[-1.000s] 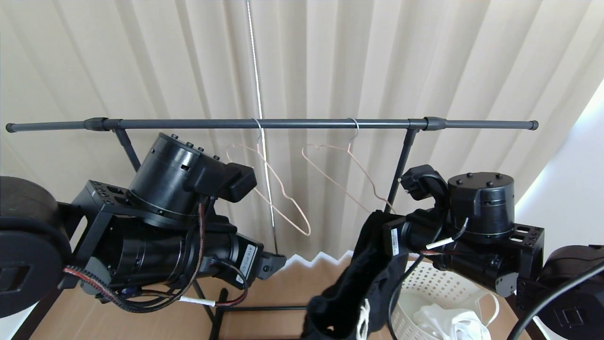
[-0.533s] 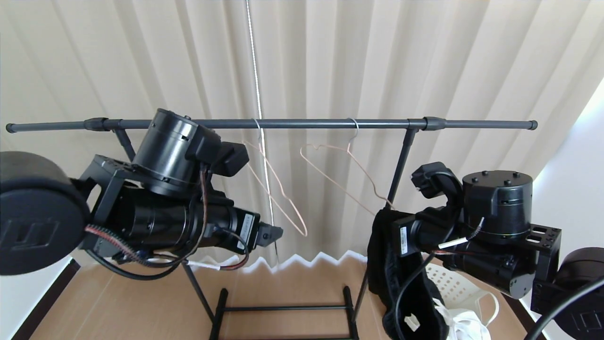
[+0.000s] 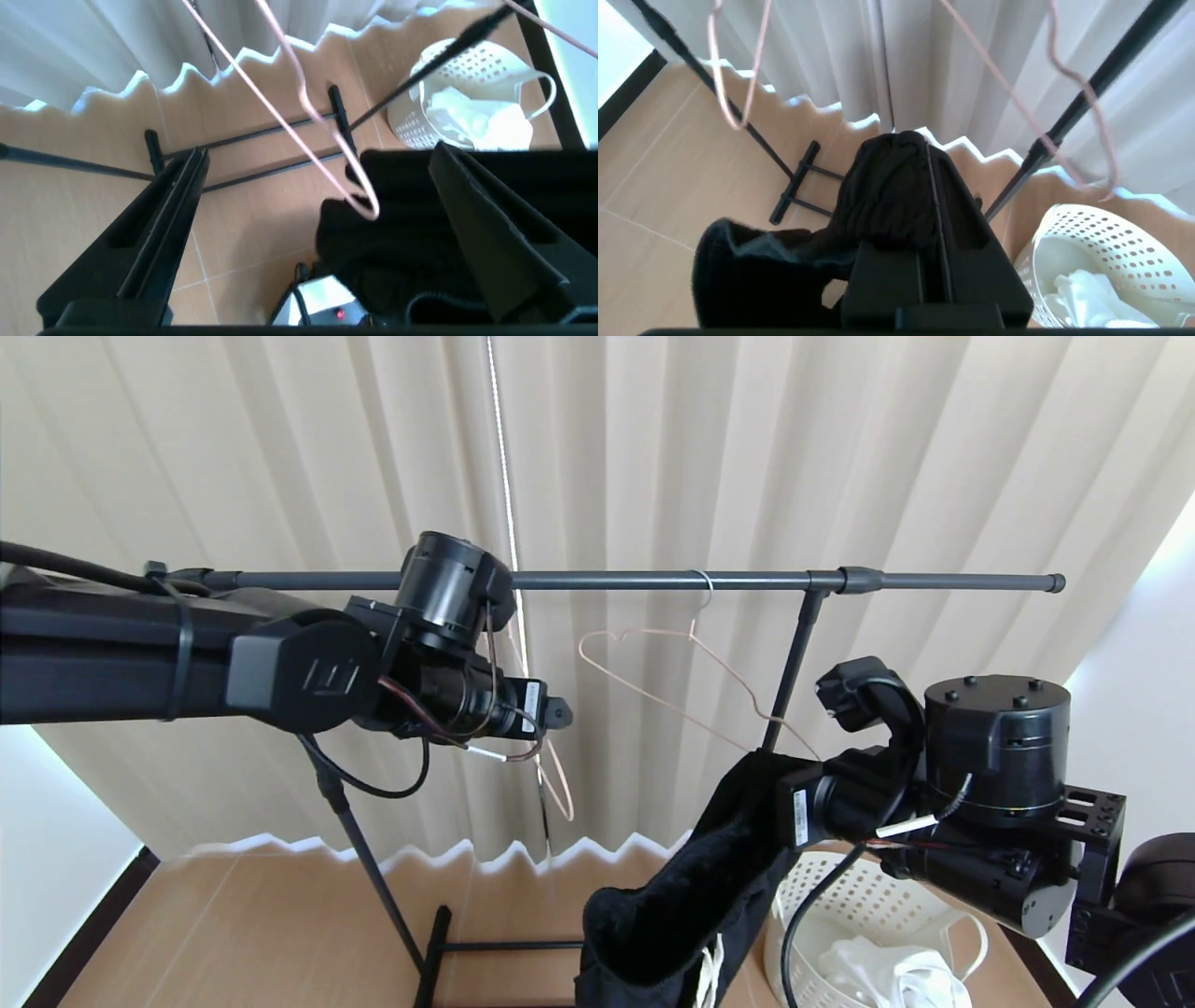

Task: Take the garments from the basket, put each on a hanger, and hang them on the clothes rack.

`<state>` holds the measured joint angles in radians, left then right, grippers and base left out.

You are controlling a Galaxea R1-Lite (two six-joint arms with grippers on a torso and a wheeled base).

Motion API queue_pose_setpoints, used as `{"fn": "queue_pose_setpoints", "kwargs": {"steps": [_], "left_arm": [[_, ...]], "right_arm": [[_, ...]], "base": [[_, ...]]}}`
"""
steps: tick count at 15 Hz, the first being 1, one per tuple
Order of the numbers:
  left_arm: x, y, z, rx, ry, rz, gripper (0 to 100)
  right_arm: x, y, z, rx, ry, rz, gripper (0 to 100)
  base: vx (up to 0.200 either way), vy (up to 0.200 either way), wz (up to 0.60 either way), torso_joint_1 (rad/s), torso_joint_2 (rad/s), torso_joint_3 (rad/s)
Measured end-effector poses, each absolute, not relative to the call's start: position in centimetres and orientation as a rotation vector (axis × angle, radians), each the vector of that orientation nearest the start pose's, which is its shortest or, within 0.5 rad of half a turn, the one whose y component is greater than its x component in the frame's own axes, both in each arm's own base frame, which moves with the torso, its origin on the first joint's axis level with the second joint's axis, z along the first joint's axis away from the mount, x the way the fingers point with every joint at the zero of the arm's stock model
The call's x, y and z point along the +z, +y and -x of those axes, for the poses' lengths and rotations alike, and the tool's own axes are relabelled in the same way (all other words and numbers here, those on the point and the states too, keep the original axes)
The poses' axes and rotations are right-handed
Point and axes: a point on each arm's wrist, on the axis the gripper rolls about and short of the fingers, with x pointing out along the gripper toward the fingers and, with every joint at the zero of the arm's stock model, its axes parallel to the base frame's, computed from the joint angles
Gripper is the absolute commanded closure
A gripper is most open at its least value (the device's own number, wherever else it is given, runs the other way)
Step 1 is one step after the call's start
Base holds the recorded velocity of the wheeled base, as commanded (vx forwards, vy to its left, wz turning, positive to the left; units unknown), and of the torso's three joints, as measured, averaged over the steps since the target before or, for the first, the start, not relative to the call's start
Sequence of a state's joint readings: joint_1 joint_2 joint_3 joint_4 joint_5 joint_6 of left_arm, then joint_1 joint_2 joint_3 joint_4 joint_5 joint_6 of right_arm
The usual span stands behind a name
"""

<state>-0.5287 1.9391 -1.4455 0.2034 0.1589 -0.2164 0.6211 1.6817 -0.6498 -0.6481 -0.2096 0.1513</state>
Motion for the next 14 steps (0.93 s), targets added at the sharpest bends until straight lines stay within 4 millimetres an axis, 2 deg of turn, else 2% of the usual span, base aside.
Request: {"fn": "queue_pose_setpoints", "kwargs": {"steps": [6,9,14], "left_arm": [[17.0,-18.8,-37.7,-0.196,0.710,0.019,0],[15.3,-18.9,-39.1,-0.181,0.736,0.021,0],[15.1,-18.9,-40.7,-0.150,0.707,0.031,0]], "right_arm": [[14.7,16.4,-22.7,0.397,0.388,0.014,100],[14.6,16.5,-22.7,0.400,0.391,0.016,100],[14.5,16.6,-22.7,0.405,0.396,0.018,100]], "base": [[0.000,0.000,0.00,0.000,0.00,0.000],[0.000,0.000,0.00,0.000,0.00,0.000],[0.000,0.000,0.00,0.000,0.00,0.000]]}}
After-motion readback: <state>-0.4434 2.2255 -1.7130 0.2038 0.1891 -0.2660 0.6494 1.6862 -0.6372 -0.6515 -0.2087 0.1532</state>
